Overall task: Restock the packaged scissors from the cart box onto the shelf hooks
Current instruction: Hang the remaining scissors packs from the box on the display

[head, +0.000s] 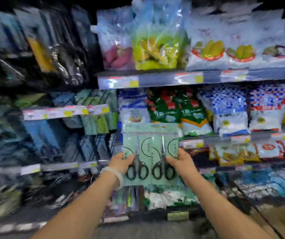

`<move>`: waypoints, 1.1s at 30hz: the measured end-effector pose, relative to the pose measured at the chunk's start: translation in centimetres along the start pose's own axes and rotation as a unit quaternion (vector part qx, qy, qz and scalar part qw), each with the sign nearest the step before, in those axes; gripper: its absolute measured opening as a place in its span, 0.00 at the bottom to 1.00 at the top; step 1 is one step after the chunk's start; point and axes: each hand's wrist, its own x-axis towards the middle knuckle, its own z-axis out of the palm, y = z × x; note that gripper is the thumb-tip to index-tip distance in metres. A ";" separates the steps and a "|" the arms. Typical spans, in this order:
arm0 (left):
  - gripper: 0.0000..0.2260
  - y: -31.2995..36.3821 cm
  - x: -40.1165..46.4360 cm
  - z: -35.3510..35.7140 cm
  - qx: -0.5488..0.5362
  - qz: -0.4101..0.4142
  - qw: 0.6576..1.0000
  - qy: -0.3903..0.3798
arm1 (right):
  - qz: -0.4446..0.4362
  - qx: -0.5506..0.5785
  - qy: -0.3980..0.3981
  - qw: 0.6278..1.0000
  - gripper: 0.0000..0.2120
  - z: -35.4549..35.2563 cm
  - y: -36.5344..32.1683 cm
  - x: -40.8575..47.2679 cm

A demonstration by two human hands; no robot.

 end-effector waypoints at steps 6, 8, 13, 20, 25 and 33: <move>0.09 -7.7 -2.4 -15.5 -0.113 -0.063 0.984 0.120 | -0.068 -0.039 -0.117 0.990 0.13 16.7 -6.2 -1.5; 0.10 -10.1 -3.0 -19.1 -0.152 -0.075 0.973 0.156 | -0.077 -0.057 -0.157 0.983 0.13 21.2 -7.6 -1.9; 0.12 -15.5 -3.2 -25.8 -0.206 -0.102 0.950 0.210 | -0.068 -0.064 -0.241 0.966 0.05 31.1 -9.2 -2.0; 0.12 -21.4 -0.4 -35.1 -0.218 -0.146 0.923 0.283 | -0.064 -0.063 -0.321 0.943 0.10 45.8 -11.5 0.4; 0.12 -24.4 2.8 -42.9 -0.212 -0.166 0.910 0.314 | -0.053 -0.054 -0.355 0.932 0.11 55.4 -13.9 2.8; 0.11 -28.2 7.7 -49.3 -0.222 -0.178 0.905 0.317 | -0.028 -0.108 -0.338 0.935 0.07 63.5 -14.4 5.7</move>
